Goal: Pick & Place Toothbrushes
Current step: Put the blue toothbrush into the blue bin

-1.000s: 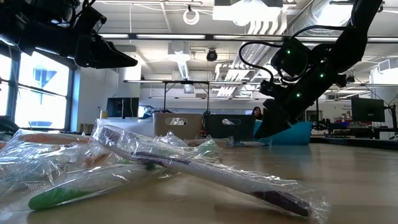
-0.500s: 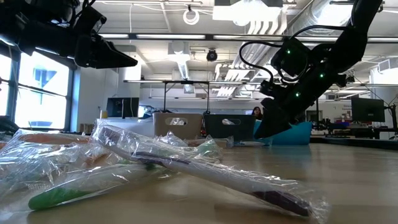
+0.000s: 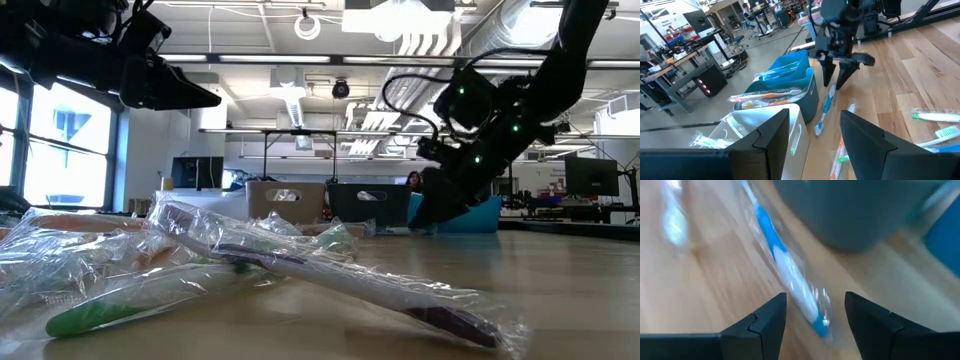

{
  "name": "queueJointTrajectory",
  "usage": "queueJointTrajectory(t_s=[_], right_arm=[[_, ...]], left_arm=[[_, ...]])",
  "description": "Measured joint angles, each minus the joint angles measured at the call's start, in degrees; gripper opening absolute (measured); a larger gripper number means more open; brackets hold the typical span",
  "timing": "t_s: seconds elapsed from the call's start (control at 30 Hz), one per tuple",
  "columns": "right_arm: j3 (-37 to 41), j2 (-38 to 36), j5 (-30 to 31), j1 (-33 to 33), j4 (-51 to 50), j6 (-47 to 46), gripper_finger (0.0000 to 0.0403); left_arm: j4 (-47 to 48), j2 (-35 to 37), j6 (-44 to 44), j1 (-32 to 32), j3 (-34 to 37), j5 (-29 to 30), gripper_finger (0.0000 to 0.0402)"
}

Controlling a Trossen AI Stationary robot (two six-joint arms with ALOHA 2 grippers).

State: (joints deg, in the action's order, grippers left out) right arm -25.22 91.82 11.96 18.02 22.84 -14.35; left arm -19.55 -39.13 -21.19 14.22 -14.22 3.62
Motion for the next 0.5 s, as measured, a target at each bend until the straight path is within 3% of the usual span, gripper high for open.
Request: queueJointTrajectory(t_s=[0.33,0.5], right_arm=[[0.01,4.55,0.17,0.00,7.53,1.63,0.0194],[-0.01,4.58,-0.12,0.00,7.38,2.57,0.0169]], left_arm=[[0.00,0.02,0.00,0.02,0.00,0.00,0.0171],[0.02,0.02,0.00,0.02,0.00,0.02,0.0171]])
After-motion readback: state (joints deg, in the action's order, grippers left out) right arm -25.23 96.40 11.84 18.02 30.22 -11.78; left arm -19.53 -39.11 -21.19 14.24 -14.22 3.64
